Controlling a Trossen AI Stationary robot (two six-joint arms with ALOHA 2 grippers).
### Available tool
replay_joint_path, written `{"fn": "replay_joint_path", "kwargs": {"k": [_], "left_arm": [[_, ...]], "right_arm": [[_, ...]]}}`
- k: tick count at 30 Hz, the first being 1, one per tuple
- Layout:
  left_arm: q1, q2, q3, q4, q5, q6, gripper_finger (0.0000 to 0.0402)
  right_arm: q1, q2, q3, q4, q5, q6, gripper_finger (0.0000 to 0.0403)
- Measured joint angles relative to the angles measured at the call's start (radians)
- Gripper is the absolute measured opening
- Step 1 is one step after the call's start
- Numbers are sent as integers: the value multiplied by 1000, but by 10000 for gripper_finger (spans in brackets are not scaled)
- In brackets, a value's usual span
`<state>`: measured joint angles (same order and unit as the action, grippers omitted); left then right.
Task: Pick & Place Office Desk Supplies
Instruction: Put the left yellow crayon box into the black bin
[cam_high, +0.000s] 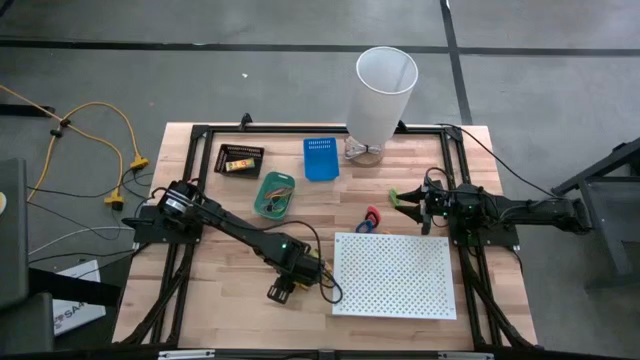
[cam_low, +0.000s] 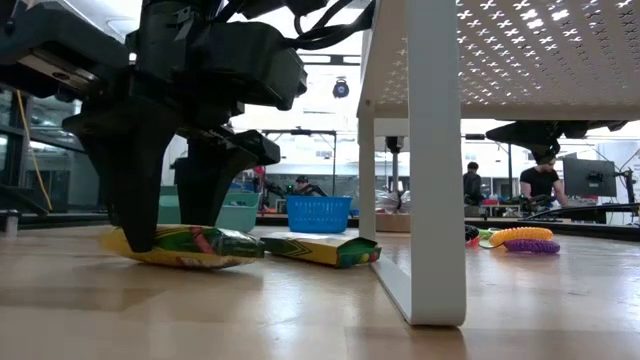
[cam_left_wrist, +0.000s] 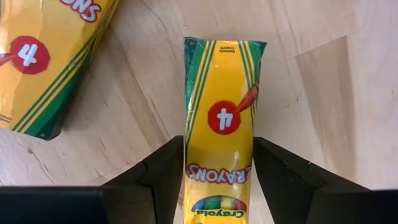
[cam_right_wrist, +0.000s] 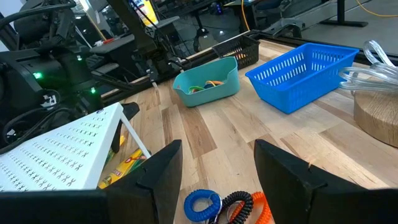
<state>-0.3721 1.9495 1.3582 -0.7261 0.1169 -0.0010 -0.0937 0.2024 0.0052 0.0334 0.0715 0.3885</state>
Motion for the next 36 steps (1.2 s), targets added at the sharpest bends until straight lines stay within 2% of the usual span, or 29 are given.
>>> {"fn": "replay_joint_path", "kwargs": {"k": [10,20,36], "left_arm": [[0,0,0,-2,-1,0,148],[0,-1,0,-16,-1,0,144],[83,-164,0,-100,-59,46,144]], "right_arm": [[0,0,0,0,0,0,188],[0,0,0,0,0,0,188],[0,0,0,0,0,0,188]]}}
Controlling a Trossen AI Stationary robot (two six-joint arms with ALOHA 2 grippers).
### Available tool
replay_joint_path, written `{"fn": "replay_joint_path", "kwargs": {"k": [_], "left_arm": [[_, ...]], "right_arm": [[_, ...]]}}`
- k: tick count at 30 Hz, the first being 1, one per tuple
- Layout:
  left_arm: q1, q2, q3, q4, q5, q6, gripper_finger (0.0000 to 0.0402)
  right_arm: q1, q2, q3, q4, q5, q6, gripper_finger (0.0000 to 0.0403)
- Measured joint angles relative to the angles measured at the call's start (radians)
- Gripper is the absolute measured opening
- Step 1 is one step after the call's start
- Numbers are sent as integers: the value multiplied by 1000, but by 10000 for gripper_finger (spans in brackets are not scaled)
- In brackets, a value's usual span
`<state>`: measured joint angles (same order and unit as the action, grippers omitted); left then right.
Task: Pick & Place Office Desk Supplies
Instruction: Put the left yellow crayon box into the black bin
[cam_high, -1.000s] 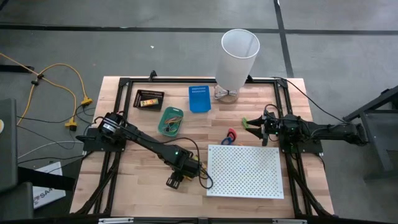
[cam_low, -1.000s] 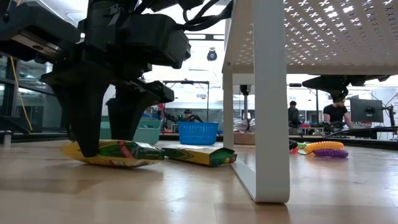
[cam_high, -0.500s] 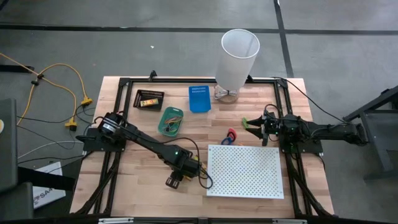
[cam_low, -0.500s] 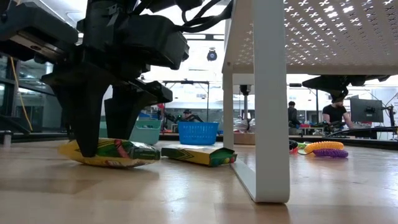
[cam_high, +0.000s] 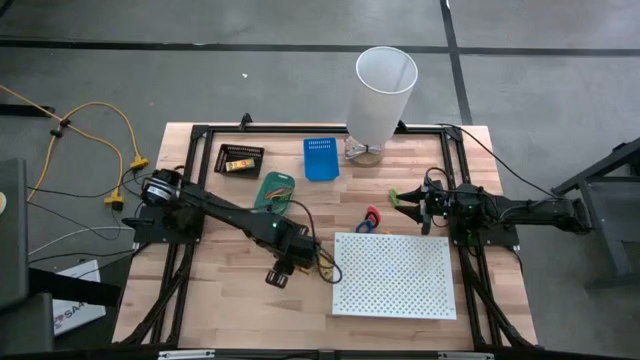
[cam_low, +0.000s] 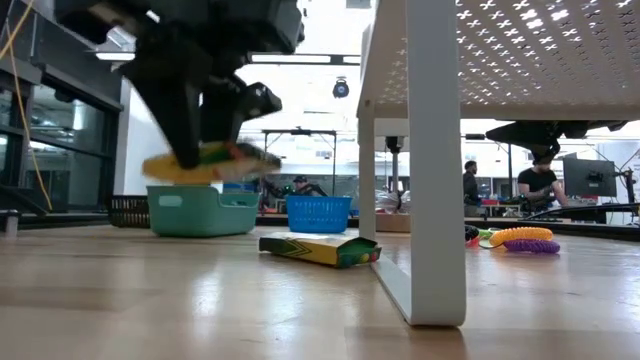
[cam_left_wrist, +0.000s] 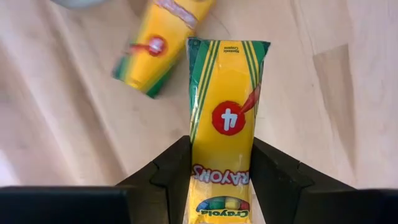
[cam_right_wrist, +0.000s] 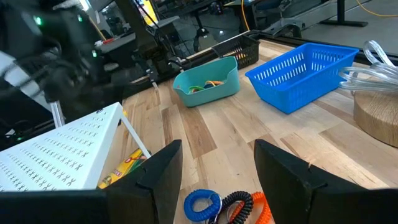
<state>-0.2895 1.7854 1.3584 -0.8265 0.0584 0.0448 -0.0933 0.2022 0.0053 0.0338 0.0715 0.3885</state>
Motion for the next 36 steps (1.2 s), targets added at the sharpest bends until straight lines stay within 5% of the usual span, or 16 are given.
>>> {"fn": "replay_joint_path", "kwargs": {"k": [17,24,36], "left_arm": [[102,-22,0,-33,3,9,144],[253,-22,0,-42,101,40,144],[555,-61,0,-75,110,98,144]], "right_arm": [[0,0,0,0,0,0,188],[0,0,0,0,0,0,188],[0,0,0,0,0,0,188]]}}
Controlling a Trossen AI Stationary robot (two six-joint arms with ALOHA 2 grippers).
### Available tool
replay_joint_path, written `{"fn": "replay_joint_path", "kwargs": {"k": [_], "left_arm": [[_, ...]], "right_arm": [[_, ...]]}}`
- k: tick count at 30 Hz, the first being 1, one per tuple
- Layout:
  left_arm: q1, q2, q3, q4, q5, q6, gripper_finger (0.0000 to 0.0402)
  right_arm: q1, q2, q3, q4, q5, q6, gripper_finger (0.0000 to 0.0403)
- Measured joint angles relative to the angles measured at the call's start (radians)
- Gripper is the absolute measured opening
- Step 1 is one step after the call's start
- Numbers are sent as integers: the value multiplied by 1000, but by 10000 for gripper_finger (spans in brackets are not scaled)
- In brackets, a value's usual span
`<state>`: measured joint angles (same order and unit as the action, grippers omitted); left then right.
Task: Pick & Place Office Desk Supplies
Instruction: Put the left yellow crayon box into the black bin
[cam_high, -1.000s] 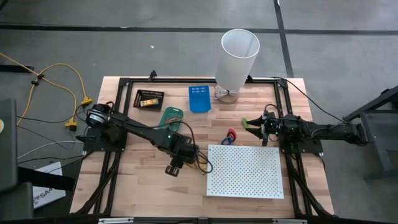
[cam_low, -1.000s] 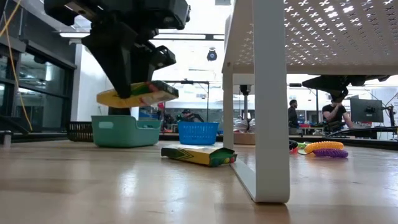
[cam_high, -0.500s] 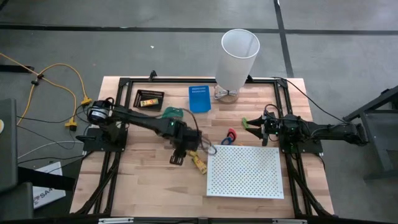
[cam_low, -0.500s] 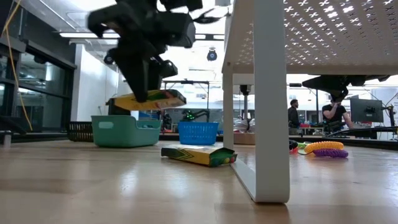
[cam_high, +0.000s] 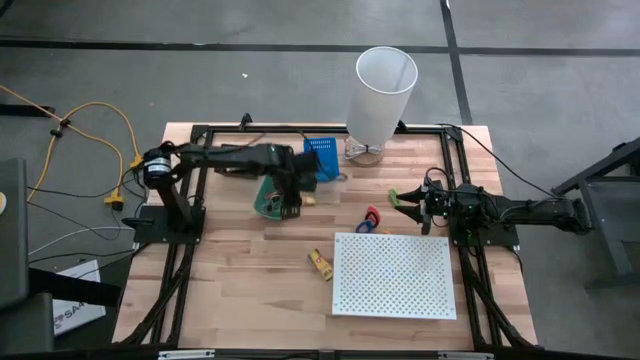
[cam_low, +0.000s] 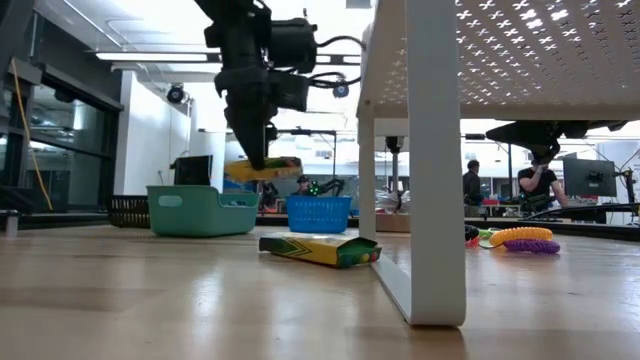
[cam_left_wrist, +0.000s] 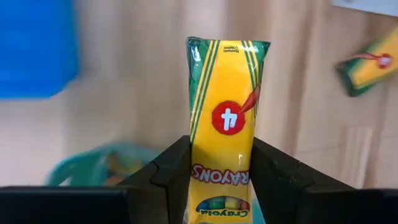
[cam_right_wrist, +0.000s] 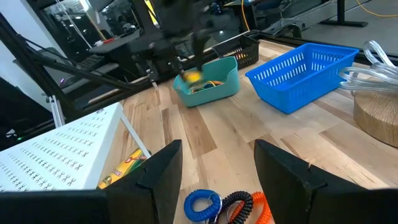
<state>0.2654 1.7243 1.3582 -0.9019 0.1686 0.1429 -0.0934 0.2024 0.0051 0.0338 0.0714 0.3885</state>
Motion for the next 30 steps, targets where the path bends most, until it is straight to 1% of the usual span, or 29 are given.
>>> {"fn": "replay_joint_path", "kwargs": {"k": [12,18,30], "left_arm": [[284,-91,0,-129,-14,-3,144],[402,-96,0,-190,-13,-28,144],[598,-96,0,-294,-13,-4,144]], "right_arm": [[0,0,0,0,0,0,188],[0,0,0,0,0,0,188],[0,0,0,0,0,0,188]]}}
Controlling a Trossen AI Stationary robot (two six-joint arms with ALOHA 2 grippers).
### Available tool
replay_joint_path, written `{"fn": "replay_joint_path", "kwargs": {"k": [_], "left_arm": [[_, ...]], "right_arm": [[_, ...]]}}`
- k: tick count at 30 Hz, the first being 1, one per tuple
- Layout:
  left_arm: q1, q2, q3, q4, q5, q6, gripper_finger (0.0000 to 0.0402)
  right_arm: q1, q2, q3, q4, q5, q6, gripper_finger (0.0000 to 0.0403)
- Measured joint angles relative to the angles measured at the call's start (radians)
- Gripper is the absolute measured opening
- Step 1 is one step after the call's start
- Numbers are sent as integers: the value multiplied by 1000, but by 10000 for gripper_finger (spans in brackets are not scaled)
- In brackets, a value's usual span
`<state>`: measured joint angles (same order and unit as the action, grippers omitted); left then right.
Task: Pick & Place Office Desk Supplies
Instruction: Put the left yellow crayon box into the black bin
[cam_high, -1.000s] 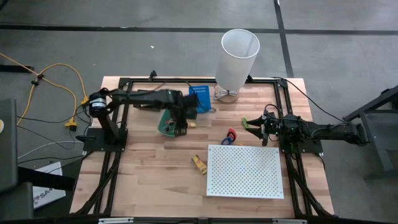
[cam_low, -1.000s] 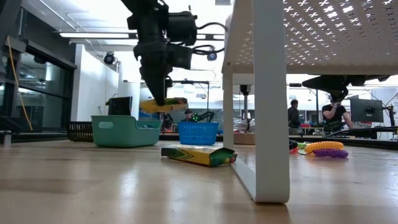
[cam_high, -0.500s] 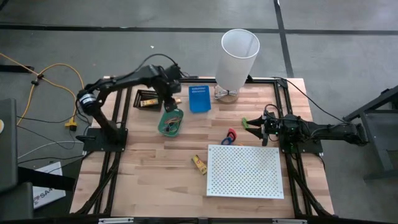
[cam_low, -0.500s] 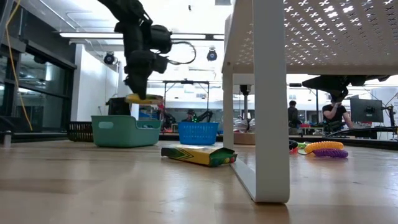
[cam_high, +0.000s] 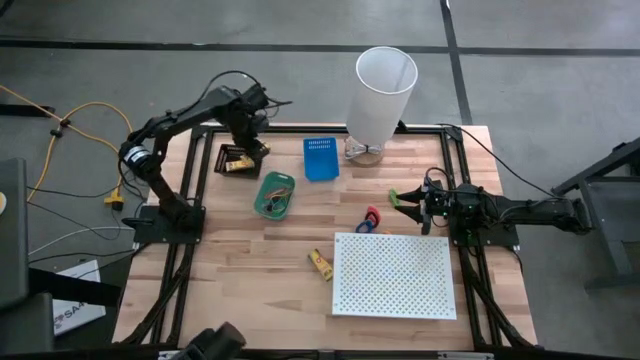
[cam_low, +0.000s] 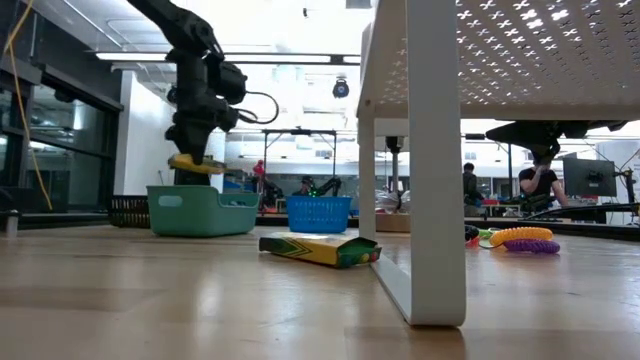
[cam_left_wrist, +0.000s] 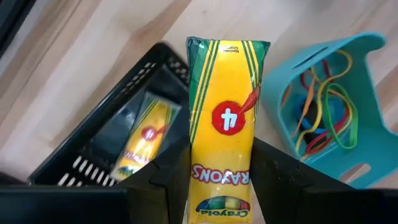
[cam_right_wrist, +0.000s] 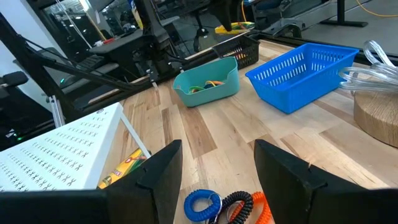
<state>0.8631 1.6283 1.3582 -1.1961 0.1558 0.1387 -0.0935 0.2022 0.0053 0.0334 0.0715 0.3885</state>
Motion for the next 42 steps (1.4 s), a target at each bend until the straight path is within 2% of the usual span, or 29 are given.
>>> {"fn": "replay_joint_path", "kwargs": {"k": [10,17,22,35,42], "left_arm": [[97,0,-37,-19,76,37,144],[148,-34,-180,77,128,44,144],[165,-86,-267,160,128,51,144],[149,-105,-282,214,-33,57,144],[119,-105,-282,214,-55,50,144]], "right_arm": [[0,0,0,0,0,0,188],[0,0,0,0,0,0,188],[0,0,0,0,0,0,188],[0,0,0,0,0,0,188],[0,0,0,0,0,0,188]]}}
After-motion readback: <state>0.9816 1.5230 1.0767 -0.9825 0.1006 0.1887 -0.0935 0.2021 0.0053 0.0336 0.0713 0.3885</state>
